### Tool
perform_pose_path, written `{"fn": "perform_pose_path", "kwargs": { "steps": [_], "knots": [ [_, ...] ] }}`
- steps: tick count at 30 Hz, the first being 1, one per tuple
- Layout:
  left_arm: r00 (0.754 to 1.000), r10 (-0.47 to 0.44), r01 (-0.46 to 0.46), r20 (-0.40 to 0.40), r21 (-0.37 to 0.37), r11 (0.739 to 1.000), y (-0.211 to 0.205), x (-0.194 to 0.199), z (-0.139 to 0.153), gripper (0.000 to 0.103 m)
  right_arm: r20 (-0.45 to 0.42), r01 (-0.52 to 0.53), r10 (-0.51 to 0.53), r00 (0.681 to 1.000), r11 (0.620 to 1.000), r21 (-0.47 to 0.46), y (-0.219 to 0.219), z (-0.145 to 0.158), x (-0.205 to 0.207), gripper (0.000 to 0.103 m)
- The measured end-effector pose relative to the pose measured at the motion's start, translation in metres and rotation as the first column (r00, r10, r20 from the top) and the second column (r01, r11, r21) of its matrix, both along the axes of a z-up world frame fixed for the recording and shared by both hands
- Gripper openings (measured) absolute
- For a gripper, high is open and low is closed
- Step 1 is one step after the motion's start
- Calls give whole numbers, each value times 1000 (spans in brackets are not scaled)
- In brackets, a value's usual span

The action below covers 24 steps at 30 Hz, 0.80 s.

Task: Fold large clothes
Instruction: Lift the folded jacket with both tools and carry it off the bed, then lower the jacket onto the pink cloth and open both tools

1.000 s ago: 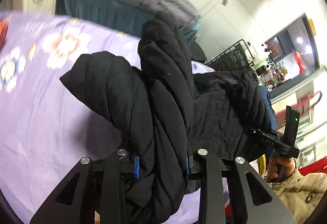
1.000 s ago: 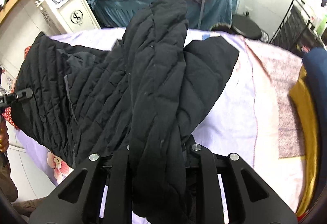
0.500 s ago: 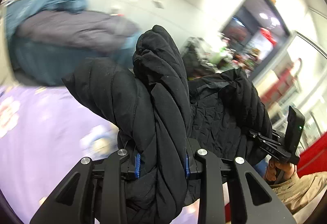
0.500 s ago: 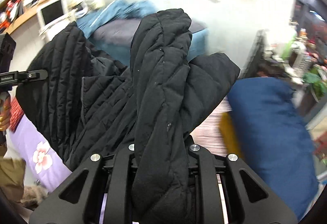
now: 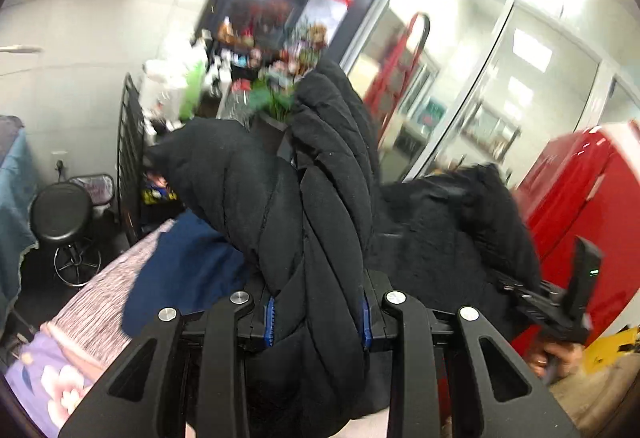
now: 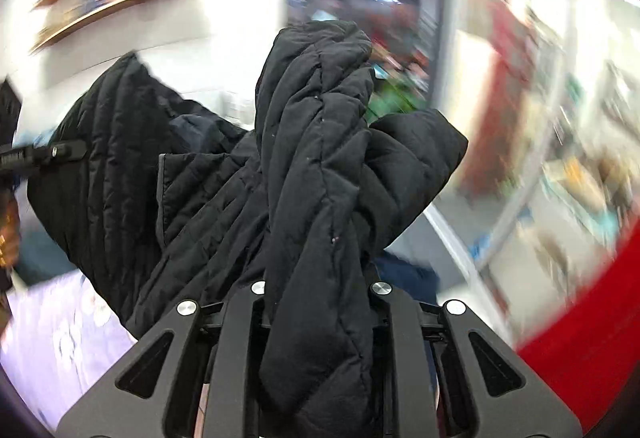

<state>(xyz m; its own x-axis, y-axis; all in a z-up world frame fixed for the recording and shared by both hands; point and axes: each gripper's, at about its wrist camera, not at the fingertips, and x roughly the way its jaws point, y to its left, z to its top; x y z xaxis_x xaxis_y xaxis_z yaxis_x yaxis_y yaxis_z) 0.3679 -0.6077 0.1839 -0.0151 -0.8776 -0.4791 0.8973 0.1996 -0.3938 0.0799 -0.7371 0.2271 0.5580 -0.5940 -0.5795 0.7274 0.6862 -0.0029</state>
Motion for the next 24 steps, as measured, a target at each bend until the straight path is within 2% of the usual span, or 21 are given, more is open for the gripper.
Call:
{"fn": "perform_pose_path", "kwargs": {
  "steps": [1,3,6,8,10,11,13,14,16,17,18,22,24],
  "knots": [
    [1000,3,-2,-27,59,998,-26,9,-22,28,-5,52,-52,999,997,56,-15,-12,-7,19],
    [997,43,-35,-61,132,991,-49,25,-57,28,-22,117,-115,993,979,164,-34,-42,-16,20],
    [990,138,-128,-27,226,966,-54,51,-94,32,-70,203,-190,979,935,291,-57,-87,-34,24],
    [984,170,-147,-58,285,947,-56,72,-118,35,-78,236,-223,972,908,346,-67,-108,-45,29],
    [984,169,-143,-52,331,933,-66,88,-130,41,-99,262,-243,965,884,387,-69,-135,-52,41],
    [986,165,-146,-26,345,927,-66,87,-133,44,-109,269,-247,963,880,392,-71,-138,-44,43],
    [984,170,-178,55,378,908,-73,90,-137,58,-132,289,-257,957,870,400,-72,-151,-39,50],
    [980,185,-198,73,388,900,-74,92,-139,62,-143,302,-266,953,868,395,-79,-156,-41,52],
    [973,214,-230,83,393,890,-83,94,-142,79,-144,322,-289,947,854,409,-92,-162,-47,59],
    [966,240,-258,95,396,881,-84,96,-143,84,-137,332,-303,943,842,426,-94,-167,-45,60],
    [961,255,-275,105,395,877,-78,92,-143,89,-130,339,-314,940,832,439,-94,-167,-50,66],
    [937,299,-345,180,351,870,-57,76,-129,97,-93,360,-367,926,777,517,-107,-176,-67,82],
    [923,321,-379,213,343,860,-46,67,-117,97,-80,369,-391,917,756,540,-107,-174,-73,83]
  ]
}}
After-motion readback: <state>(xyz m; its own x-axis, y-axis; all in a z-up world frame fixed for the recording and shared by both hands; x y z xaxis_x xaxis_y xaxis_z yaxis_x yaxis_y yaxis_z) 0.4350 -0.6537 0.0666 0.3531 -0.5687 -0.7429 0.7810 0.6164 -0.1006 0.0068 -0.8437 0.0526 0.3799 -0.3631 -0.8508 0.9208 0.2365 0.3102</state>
